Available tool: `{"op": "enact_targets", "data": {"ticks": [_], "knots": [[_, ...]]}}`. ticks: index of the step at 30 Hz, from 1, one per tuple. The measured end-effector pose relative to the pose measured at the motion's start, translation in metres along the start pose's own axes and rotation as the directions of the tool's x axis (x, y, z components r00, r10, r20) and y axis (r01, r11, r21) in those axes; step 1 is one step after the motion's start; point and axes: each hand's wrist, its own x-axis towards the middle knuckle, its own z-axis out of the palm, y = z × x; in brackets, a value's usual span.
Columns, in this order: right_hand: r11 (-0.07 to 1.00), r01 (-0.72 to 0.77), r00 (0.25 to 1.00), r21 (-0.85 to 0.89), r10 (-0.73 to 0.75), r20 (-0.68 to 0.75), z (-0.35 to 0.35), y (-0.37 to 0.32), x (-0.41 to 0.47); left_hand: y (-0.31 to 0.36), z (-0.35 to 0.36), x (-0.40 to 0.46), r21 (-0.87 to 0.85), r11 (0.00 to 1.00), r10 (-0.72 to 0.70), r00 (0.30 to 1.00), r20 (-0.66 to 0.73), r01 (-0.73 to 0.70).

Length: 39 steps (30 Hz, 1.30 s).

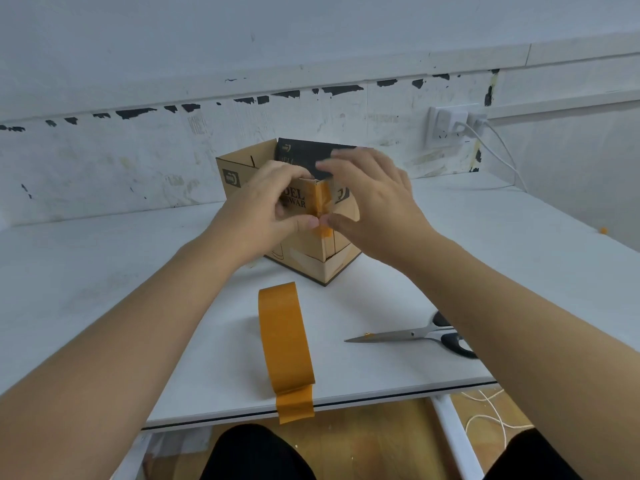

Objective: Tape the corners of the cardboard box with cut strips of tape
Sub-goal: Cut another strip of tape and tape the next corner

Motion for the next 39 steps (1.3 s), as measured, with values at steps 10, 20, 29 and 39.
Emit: {"op": "enact_targets", "data": {"ticks": [10,20,29,39], "knots": [[0.998,0.06,0.995,-0.005,-0.059,0.086,-0.004,0.009,0.021,-0.007,0.002,0.014,-0.059,0.998,0.007,1.0,0.002,-0.007],[0.995,0.098,0.988,-0.005,-0.097,0.117,-0.004,0.012,0.022,-0.01,0.004,0.012,-0.022,1.0,0.013,1.0,0.016,-0.012],[0.988,0.118,0.99,-0.097,-0.109,0.095,0.003,0.009,0.01,-0.011,0.006,0.009,-0.002,1.0,0.028,0.999,0.028,-0.028],[0.982,0.139,0.99,-0.127,-0.134,0.053,0.008,0.012,0.008,-0.011,0.013,0.005,0.021,0.999,0.044,0.999,-0.012,-0.044]]}}
